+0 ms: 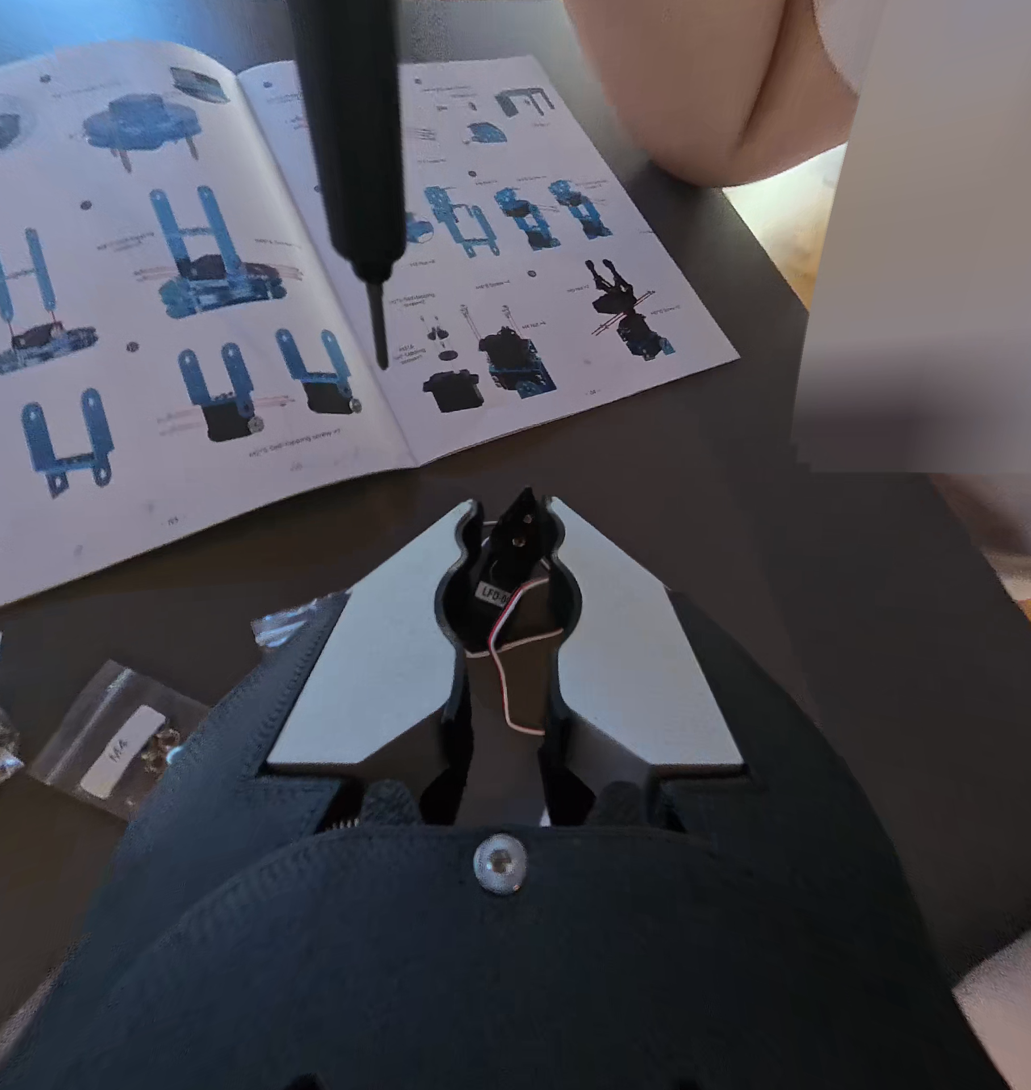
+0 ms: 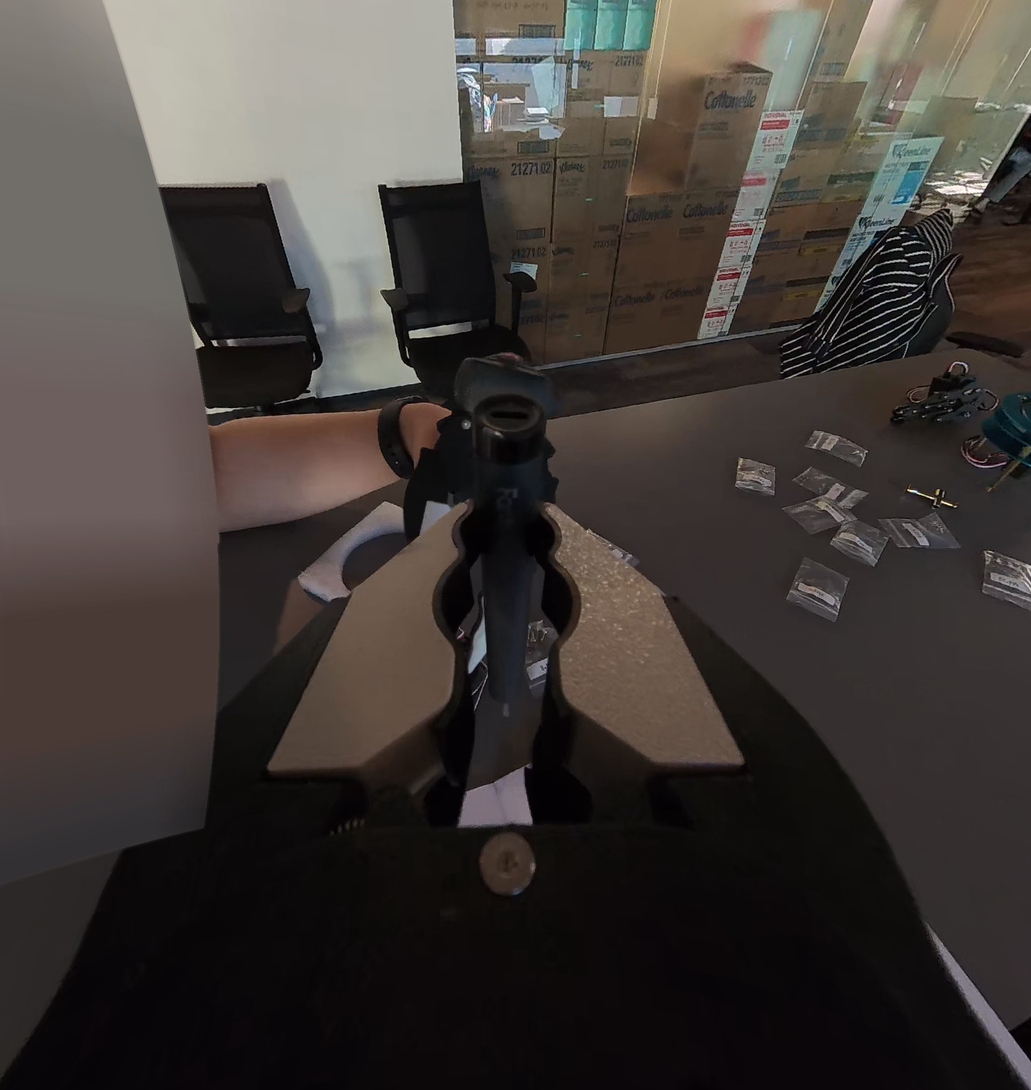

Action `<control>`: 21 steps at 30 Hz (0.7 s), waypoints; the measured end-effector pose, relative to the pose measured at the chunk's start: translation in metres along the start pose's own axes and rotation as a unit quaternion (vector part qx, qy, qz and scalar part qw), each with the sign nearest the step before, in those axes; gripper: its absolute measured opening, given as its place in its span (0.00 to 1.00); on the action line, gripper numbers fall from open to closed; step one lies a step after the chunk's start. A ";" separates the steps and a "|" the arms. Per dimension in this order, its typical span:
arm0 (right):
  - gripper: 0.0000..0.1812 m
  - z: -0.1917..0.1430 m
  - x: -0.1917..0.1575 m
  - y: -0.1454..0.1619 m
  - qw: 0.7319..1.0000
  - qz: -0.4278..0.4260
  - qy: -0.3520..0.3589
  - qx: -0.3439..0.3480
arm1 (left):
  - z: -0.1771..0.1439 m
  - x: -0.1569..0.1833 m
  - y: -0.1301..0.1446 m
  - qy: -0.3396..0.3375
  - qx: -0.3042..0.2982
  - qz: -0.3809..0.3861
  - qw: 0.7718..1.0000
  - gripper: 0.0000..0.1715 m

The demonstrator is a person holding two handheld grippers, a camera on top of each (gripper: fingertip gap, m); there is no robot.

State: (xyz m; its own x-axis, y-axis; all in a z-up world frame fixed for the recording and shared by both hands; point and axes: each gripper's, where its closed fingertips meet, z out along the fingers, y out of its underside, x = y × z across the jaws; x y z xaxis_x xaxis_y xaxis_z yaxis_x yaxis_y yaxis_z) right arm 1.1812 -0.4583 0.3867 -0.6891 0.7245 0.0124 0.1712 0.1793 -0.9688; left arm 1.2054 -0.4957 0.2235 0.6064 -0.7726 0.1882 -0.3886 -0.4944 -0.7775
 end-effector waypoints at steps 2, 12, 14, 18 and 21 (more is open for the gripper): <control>0.09 0.002 -0.002 -0.002 1.000 -0.001 -0.003 0.002 | 0.006 0.003 0.000 -0.004 -0.017 0.019 1.000 0.08; 0.09 0.005 -0.005 -0.003 1.000 -0.012 -0.003 -0.005 | 0.004 0.004 0.006 -0.011 -0.058 -0.008 0.998 0.01; 0.09 0.005 -0.006 -0.004 1.000 -0.017 -0.001 -0.006 | 0.005 0.004 0.007 -0.014 -0.067 -0.005 0.998 0.01; 0.08 0.004 -0.009 -0.008 1.000 -0.029 0.004 -0.007 | 0.006 0.005 0.006 -0.020 -0.076 -0.008 0.997 0.02; 0.08 0.003 -0.012 -0.011 0.999 -0.038 0.008 -0.006 | 0.007 0.004 0.009 -0.026 -0.095 -0.023 0.995 0.01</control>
State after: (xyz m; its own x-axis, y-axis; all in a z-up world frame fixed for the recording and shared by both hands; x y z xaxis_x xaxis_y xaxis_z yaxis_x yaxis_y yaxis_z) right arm 1.1854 -0.4706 0.3968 -0.6890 0.7191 0.0904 0.1274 0.2430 -0.9616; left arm 1.2091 -0.5004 0.2134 0.6600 -0.7281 0.1851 -0.4813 -0.5989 -0.6400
